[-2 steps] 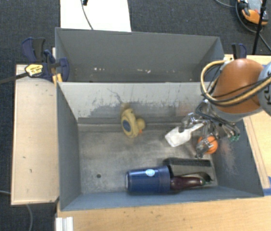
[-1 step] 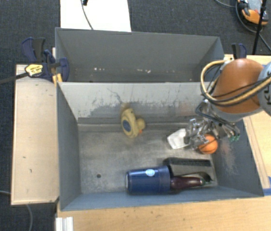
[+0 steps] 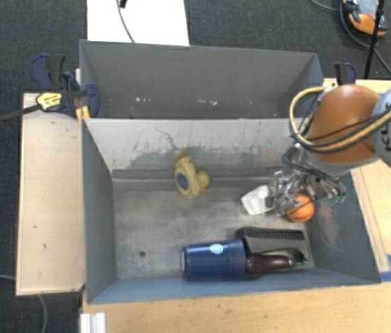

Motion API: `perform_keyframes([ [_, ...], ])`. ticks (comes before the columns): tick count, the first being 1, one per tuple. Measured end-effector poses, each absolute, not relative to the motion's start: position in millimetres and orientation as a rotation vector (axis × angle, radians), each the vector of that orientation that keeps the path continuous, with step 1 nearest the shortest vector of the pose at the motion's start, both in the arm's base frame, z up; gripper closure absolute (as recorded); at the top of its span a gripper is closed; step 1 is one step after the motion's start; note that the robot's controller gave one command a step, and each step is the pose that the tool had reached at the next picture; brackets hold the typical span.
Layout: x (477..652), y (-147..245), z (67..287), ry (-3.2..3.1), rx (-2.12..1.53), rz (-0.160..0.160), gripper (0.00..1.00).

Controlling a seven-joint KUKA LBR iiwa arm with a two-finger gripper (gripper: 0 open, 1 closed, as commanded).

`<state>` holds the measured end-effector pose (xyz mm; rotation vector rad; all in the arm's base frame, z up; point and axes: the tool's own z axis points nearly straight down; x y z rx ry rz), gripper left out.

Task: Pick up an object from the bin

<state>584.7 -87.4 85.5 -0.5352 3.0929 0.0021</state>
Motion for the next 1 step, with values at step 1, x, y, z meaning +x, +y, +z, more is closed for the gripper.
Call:
perform_keyframes([
  [1, 586.1, -87.9, 146.1, 3.097, -0.536, 0.003, 1.00],
])
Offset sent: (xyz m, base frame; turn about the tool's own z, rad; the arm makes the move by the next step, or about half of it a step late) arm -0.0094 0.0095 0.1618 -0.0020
